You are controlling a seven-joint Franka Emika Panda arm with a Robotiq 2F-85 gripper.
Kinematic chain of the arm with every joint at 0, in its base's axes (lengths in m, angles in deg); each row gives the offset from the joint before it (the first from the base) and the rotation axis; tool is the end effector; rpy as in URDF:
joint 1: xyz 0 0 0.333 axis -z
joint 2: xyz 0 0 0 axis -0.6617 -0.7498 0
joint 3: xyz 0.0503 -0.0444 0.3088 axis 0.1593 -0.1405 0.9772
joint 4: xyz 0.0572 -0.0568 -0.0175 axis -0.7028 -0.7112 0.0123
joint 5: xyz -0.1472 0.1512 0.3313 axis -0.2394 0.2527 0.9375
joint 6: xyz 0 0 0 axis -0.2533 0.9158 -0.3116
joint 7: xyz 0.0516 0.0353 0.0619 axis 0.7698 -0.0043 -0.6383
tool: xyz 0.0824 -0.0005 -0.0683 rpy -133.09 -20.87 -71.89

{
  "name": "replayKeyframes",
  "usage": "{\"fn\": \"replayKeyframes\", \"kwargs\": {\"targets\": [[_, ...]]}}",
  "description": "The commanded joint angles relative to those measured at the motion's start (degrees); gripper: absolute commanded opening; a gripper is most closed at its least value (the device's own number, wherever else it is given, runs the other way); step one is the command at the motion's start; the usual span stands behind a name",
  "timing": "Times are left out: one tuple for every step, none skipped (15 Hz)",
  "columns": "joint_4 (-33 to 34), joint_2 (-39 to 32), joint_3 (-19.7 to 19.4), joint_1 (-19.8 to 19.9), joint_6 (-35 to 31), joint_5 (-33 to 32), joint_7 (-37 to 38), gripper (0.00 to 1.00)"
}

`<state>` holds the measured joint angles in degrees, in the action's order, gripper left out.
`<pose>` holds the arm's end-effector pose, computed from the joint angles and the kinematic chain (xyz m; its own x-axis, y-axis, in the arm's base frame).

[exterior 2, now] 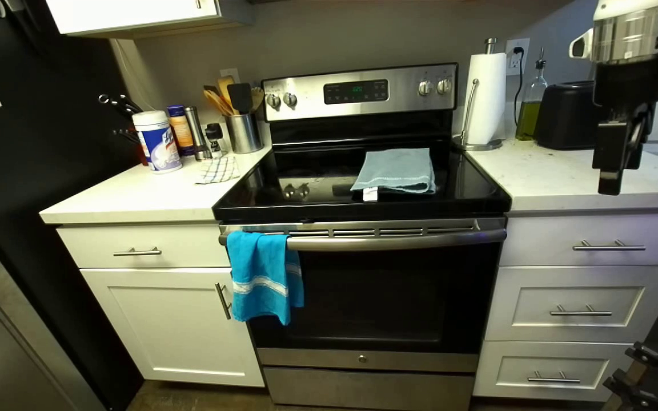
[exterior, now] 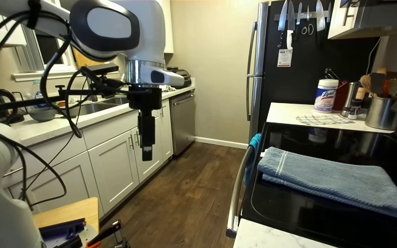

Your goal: Put the towel on the oven handle

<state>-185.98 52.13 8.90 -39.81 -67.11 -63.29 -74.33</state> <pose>0.3178 0.0185 0.4318 0.9795 -0.1617 -0.1200 -0.1475 -0.9819 0.1186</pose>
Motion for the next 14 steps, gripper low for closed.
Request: {"fn": "replayKeyframes", "kwargs": {"targets": [[4.1,-5.2,-1.8,1.1,-2.8,0.0,0.1,1.00],[5.3,-6.5,-2.3,1.2,-3.6,0.3,-0.2,1.00],[6.6,-8.2,-2.7,1.3,-4.8,0.2,-0.4,1.00],[7.7,-9.7,-3.1,1.2,-5.6,0.3,-0.4,1.00],[9.3,-11.6,-3.4,1.1,-6.7,0.3,-0.5,1.00],[10.6,-13.2,-3.6,1.0,-7.7,0.4,-0.6,1.00],[12.2,-15.1,-3.6,0.9,-8.7,0.3,-0.3,1.00],[13.6,-16.7,-3.5,0.8,-9.6,0.3,-0.1,1.00],[15.0,-18.3,-3.4,0.7,-10.5,0.3,0.4,1.00],[16.2,-19.6,-3.0,0.8,-11.4,-0.2,1.2,1.00],[16.9,-20.5,-2.6,0.8,-12.8,-1.2,1.6,1.00],[17.7,-21.5,-2.0,0.9,-13.7,-2.2,2.6,1.00],[18.5,-22.5,-1.4,1.0,-14.1,-4.0,3.1,1.00],[19.0,-23.3,-0.8,1.1,-14.2,-6.0,4.0,1.00]]}}
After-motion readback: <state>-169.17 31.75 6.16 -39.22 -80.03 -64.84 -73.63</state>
